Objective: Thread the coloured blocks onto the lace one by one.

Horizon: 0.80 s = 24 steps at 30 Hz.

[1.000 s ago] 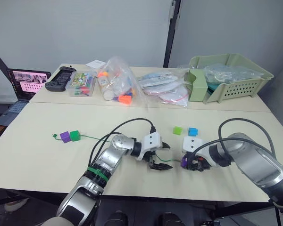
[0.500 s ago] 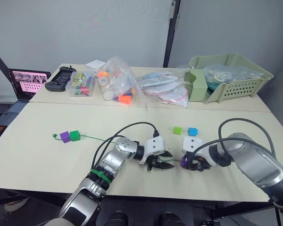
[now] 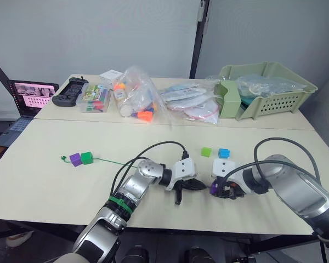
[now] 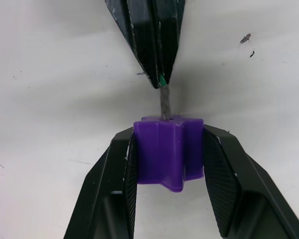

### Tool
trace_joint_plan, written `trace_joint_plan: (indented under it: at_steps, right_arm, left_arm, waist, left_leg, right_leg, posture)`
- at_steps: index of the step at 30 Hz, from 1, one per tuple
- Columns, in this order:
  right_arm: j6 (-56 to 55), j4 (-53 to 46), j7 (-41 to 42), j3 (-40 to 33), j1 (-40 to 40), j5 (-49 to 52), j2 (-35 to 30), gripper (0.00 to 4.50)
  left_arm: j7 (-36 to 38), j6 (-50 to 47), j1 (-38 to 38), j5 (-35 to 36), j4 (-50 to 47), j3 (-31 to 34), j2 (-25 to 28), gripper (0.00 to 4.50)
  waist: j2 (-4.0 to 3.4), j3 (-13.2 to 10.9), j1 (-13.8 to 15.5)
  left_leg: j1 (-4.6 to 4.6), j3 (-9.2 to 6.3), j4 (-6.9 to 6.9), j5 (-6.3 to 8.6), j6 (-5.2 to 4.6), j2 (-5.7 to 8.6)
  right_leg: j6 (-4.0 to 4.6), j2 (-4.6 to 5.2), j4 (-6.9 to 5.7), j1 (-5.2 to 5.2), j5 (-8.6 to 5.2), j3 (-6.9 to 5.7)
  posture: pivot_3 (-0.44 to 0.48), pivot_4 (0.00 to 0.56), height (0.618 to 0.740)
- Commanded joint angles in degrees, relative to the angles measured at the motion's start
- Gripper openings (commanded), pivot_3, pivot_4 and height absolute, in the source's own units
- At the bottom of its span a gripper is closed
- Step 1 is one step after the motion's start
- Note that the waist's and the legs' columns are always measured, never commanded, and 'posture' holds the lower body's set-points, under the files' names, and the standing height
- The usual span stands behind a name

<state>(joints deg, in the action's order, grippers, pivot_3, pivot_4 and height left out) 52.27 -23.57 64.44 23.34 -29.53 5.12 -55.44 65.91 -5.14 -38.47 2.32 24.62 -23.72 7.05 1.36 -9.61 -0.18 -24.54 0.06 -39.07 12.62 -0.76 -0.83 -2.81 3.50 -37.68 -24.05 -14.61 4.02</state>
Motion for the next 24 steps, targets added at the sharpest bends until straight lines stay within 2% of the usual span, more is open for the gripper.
trace_joint_plan:
  at_steps: [1, 16, 17, 24]
  right_arm:
    - [0.73, -1.5, 0.05, -0.27, 0.35, 0.76, -0.52, 1.35]
    - [2.07, -2.54, -0.55, -0.36, 0.17, 1.52, -0.49, 1.35]
    - [2.03, -2.35, -0.61, -0.25, 0.08, 1.5, -0.38, 1.35]
    - [1.74, -1.87, -0.84, 0.5, -0.42, 1.25, 0.17, 1.35]
  left_arm:
    - [0.03, 2.06, -2.21, 0.0, 0.61, -0.84, -2.24, 0.0]
    - [0.28, 2.69, -3.5, 0.54, 3.17, 0.39, -4.18, 0.0]
    - [0.74, 2.14, -3.38, 0.88, 2.46, 0.75, -3.62, 0.57]
    - [2.97, -3.82, -1.89, 3.98, -5.61, 3.91, 3.3, 2.84]
  waist:
    - [0.0, 0.0, 0.04]
    - [0.0, 0.0, 0.15]
    - [0.0, 0.0, 0.13]
    - [0.0, 0.0, -0.18]
  left_leg:
    - [0.0, 0.0, 0.0, 0.0, 0.0, 0.0]
    - [-0.01, 0.0, 0.0, 0.0, 0.0, 0.01]
    - [-0.01, 0.0, 0.0, 0.0, 0.0, 0.0]
    - [0.0, -0.02, 0.01, 0.0, 0.0, -0.02]
  right_leg:
    - [0.0, 0.0, 0.0, 0.0, 0.0, 0.0]
    - [0.0, 0.0, 0.01, 0.0, 0.0, 0.0]
    - [0.0, 0.0, 0.01, 0.0, 0.0, 0.0]
    - [0.0, -0.01, -0.02, -0.02, 0.0, 0.0]
  posture:
    - [0.0, 0.15, 0.737]
    - [0.0, 0.15, 0.737]
    - [0.0, 0.15, 0.737]
    - [0.0, 0.15, 0.737]
